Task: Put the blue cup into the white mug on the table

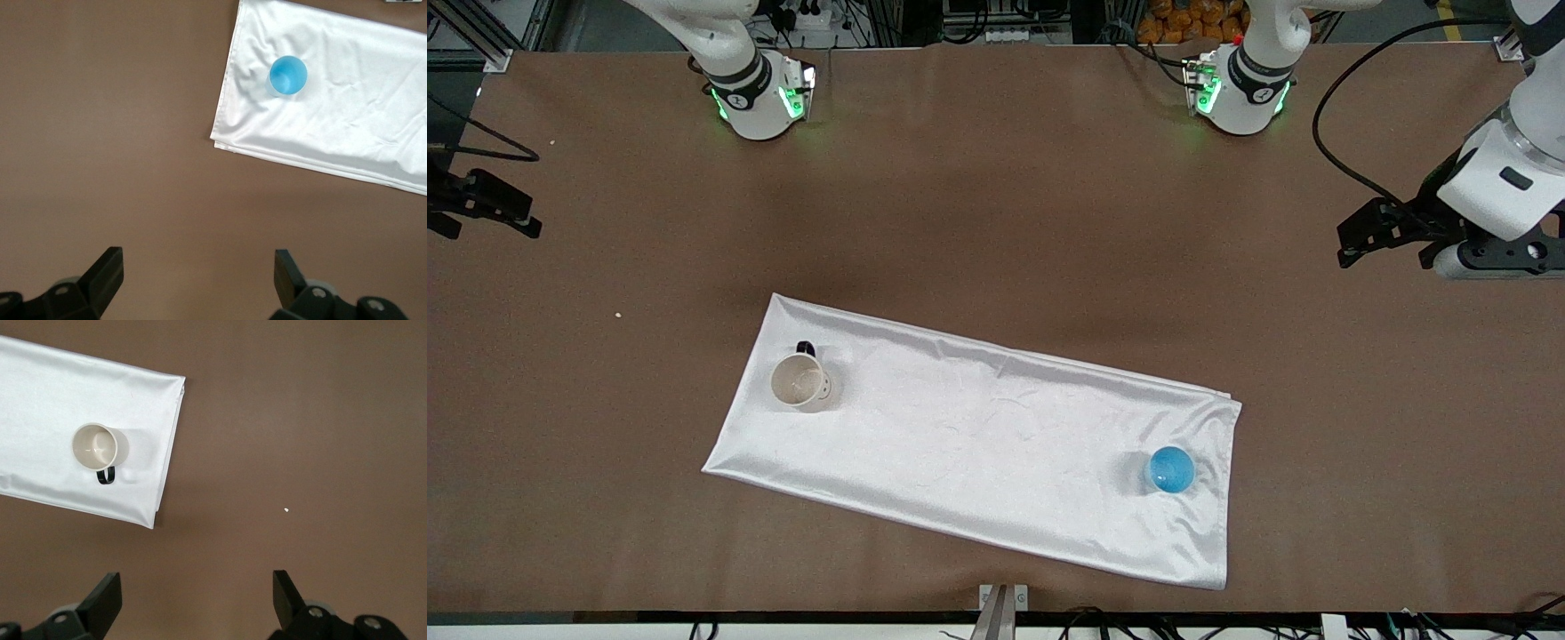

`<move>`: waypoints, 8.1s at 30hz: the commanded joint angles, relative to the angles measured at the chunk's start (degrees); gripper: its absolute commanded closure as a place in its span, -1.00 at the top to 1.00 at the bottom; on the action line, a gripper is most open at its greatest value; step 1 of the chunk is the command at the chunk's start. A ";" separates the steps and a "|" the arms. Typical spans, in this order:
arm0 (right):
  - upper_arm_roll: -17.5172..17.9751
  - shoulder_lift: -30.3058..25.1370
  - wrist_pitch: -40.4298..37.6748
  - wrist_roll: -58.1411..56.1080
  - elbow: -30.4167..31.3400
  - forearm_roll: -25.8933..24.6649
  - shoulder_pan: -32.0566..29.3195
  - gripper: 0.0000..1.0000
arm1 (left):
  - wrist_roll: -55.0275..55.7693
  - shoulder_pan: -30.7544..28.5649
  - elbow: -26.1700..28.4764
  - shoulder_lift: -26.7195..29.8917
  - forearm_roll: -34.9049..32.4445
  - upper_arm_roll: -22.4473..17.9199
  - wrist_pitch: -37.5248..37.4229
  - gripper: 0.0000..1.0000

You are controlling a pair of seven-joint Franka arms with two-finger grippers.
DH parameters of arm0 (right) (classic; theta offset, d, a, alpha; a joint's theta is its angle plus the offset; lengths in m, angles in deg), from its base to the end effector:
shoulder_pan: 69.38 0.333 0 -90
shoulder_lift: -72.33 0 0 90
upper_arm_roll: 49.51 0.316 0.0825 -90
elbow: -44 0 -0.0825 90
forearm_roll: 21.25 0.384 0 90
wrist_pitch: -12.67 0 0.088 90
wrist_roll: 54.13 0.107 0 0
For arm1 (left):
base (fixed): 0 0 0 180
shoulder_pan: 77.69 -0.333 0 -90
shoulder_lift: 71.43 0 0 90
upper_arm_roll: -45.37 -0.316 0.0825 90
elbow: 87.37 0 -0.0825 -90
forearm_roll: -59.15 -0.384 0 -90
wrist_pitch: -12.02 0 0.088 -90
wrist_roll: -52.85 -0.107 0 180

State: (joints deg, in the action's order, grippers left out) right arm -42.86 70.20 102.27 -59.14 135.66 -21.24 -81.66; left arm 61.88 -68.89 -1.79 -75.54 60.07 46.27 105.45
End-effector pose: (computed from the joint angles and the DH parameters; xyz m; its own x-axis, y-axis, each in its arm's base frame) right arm 0.5397 -0.0519 0.6305 0.9999 -0.0109 0.0006 -0.0109 -0.9999 0.0042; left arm 0.5747 -0.0995 0.6258 0.9980 -0.0103 0.0617 -0.0120 -0.9996 0.0272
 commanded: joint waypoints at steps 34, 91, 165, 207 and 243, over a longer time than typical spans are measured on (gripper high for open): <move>0.38 1.59 -1.71 -0.01 1.06 2.18 -1.70 1.00 | 0.21 2.54 -0.68 -4.42 -4.00 0.68 -0.79 1.00; 0.47 11.78 34.23 23.80 28.48 11.67 19.04 1.00 | -2.17 10.10 -8.41 -31.75 -3.56 1.03 25.57 1.00; 0.38 31.13 53.22 26.01 21.36 9.74 22.30 -1.00 | -11.57 10.89 -12.01 -47.92 -3.38 1.91 46.23 0.77; 0.82 26.12 56.90 59.75 20.75 10.27 47.60 -1.00 | -14.21 10.80 -11.57 -43.00 -4.09 1.20 42.11 -1.00; 0.12 32.01 66.93 77.25 20.84 9.74 60.97 0.32 | -3.67 13.08 -10.61 -27.45 -7.25 1.29 16.62 -1.00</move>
State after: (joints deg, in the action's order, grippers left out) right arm -42.02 101.96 168.47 16.74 156.38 -10.88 -21.75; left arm 52.62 -57.50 -14.17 -106.81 55.59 47.79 126.57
